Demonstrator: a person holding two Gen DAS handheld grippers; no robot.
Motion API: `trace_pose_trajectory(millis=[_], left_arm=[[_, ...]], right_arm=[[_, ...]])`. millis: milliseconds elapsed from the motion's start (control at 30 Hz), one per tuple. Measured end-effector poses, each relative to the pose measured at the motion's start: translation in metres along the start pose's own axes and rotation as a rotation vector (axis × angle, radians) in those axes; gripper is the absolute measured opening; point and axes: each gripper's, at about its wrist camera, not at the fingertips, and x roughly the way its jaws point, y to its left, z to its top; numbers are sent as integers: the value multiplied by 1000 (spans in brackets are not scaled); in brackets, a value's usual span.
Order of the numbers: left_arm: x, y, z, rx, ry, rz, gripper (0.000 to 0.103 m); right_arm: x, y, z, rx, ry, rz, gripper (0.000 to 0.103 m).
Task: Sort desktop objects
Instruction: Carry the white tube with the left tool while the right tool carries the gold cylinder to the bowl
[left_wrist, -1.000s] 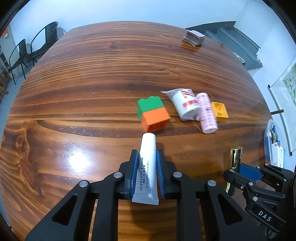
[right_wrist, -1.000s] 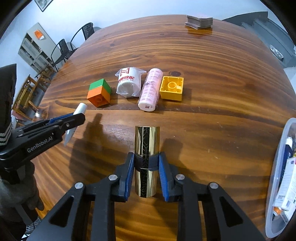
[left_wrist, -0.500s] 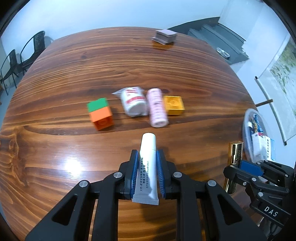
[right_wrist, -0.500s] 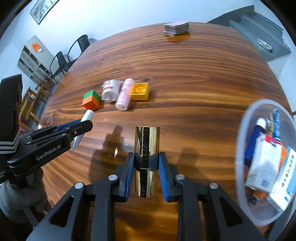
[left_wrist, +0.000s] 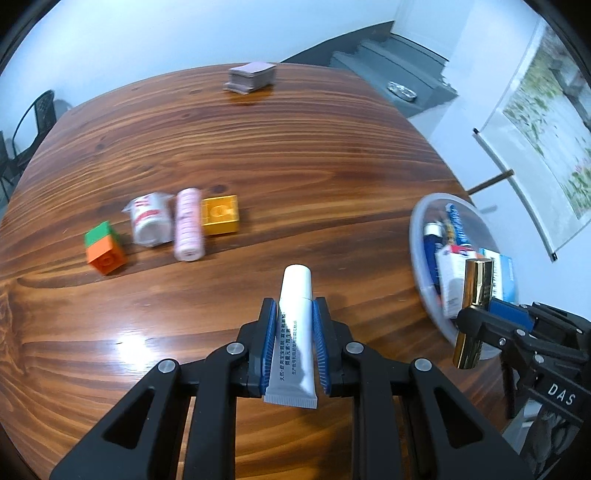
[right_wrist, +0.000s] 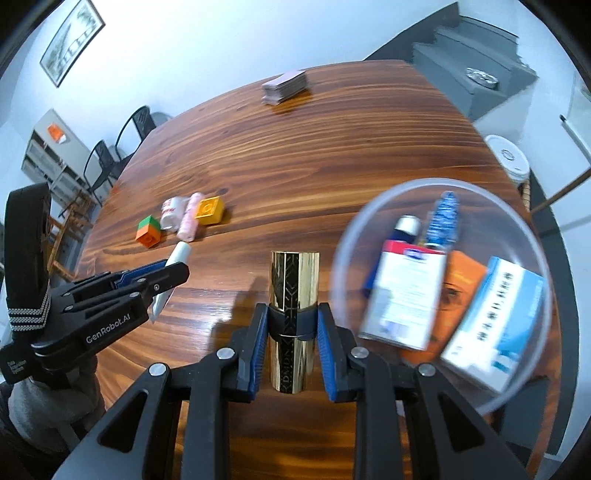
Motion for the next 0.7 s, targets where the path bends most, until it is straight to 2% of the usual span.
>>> trace_pose_trajectory(millis=[367, 700], left_arm=[[-3, -62, 4, 57, -27, -41, 22], [-5, -88, 1, 63, -39, -39, 22]], right_arm=[[-20, -71, -8, 113, -9, -3, 29], [-10, -104, -13, 171, 24, 32, 29]])
